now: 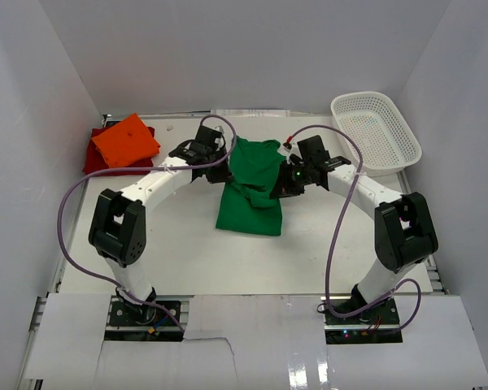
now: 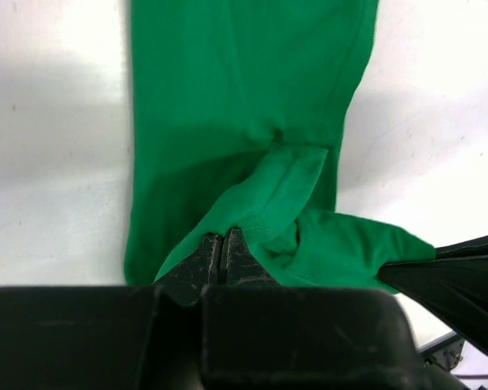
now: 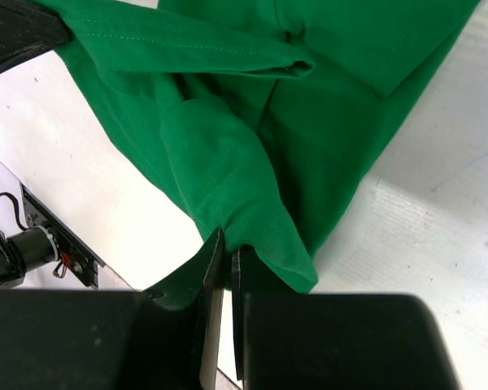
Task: Fold and stack the t-shirts
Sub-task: Fold the folded rectangular tshirt in 1/3 of the way
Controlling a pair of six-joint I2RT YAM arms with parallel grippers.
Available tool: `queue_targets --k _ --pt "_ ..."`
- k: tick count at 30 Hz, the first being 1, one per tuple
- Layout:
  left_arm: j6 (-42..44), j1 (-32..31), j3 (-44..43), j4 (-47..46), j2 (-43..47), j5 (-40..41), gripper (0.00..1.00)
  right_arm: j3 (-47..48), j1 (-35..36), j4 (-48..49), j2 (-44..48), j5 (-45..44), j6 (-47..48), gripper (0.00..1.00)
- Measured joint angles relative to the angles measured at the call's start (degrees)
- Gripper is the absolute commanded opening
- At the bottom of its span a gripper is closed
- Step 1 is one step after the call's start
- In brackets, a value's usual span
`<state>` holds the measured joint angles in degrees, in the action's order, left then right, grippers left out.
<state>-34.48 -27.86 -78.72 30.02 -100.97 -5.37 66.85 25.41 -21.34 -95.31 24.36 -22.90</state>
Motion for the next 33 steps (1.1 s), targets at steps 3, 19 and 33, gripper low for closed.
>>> queue_targets --k 3,19,33 --pt "0.2 0.3 -2.0 -0.5 -1.5 0.0 0.0 1.8 -0.5 0.0 -1.3 0.3 0.5 0.08" --pt "-3.2 3.0 -6.6 -4.5 -15.7 3.0 0.97 7.9 -4.9 4.7 -11.2 -8.0 1.5 0.69" --pt "-2.4 3.1 -5.2 -9.0 -0.5 3.2 0.67 -1.0 -6.1 17.9 -0.7 0.2 -0.4 0.23"
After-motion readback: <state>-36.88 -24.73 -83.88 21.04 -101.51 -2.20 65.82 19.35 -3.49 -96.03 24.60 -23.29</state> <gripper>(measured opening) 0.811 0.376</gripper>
